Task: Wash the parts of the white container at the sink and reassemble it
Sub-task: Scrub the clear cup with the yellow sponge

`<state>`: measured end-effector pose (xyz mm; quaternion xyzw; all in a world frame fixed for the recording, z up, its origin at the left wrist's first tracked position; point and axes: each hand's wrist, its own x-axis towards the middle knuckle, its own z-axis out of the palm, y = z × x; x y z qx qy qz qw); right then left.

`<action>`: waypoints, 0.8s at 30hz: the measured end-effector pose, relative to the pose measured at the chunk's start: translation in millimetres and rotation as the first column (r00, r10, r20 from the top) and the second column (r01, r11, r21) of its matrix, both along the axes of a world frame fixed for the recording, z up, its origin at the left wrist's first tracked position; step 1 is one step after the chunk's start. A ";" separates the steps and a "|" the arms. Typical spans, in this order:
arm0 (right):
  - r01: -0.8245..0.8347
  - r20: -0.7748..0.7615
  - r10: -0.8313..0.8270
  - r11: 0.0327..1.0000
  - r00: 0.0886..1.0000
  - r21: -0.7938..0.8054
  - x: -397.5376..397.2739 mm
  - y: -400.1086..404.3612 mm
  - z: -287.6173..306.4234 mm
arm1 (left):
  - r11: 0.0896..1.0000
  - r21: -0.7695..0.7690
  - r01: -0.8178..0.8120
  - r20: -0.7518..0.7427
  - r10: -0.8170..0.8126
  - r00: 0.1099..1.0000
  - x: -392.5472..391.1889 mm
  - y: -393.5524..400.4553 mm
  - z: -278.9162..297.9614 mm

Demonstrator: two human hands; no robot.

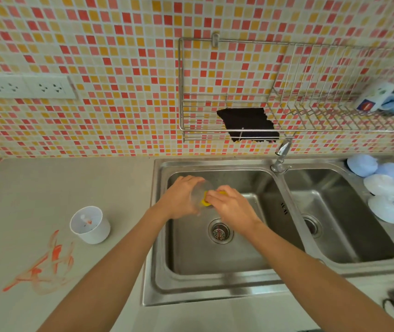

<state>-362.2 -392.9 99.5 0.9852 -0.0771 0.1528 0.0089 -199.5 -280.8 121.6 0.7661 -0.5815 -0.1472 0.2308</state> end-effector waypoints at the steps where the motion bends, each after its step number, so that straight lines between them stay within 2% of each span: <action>1: 0.025 0.019 -0.026 0.999 0.999 0.037 -0.3 -1.4 0.7 | 1.000 -0.019 -0.016 -0.030 0.015 0.999 -3.4 -0.6 2.1; 4: 0.092 0.111 -0.107 0.987 0.988 0.130 -3.1 -5.0 10.6 | 0.990 -0.091 -0.109 -0.099 0.100 0.990 -17.0 -3.4 0.6; 6: 0.091 0.132 -0.113 0.983 0.985 0.161 -5.3 -7.3 14.9 | 0.969 -0.141 -0.202 -0.003 0.204 0.979 -28.7 -6.2 -3.3; 9: 0.079 0.114 -0.104 0.977 0.988 0.199 -7.6 -13.6 12.7 | 0.927 -0.156 -0.341 0.178 0.366 0.913 -39.5 -15.8 -6.8; 13: 0.069 0.135 -0.145 0.887 0.980 0.456 -16.4 -18.6 23.0 | 0.936 -0.125 -0.329 0.161 0.346 0.924 -41.2 -31.4 -9.4; 16: -0.022 0.081 -0.032 0.810 0.996 0.587 -26.3 -21.6 27.1 | 0.949 -0.086 -0.302 0.139 0.312 0.940 -37.3 -39.1 -11.5; 18: -0.090 0.030 0.086 0.876 0.996 0.473 -30.3 -38.9 22.7 | 0.965 -0.044 -0.258 0.163 0.262 0.951 -40.2 -43.7 -12.0; 20: -0.184 -0.023 0.192 0.963 0.981 0.197 -27.4 -66.6 15.5 | 0.976 0.034 -0.216 0.170 0.208 0.963 -48.3 -49.4 -13.2; 21: -0.216 -0.025 0.219 0.973 0.975 0.084 -25.8 -78.5 13.8 | 0.977 0.067 -0.204 0.170 0.190 0.967 -52.5 -53.0 -13.4; 22: -0.223 -0.027 0.223 0.975 0.974 0.023 -25.8 -87.3 13.1 | 0.977 0.079 -0.198 0.171 0.182 0.968 -56.1 -56.9 -12.9; 24: -0.189 -0.006 0.189 0.982 0.982 0.010 -28.5 -94.9 9.1 | 0.976 0.082 -0.204 0.160 0.189 0.969 -60.7 -64.3 -11.2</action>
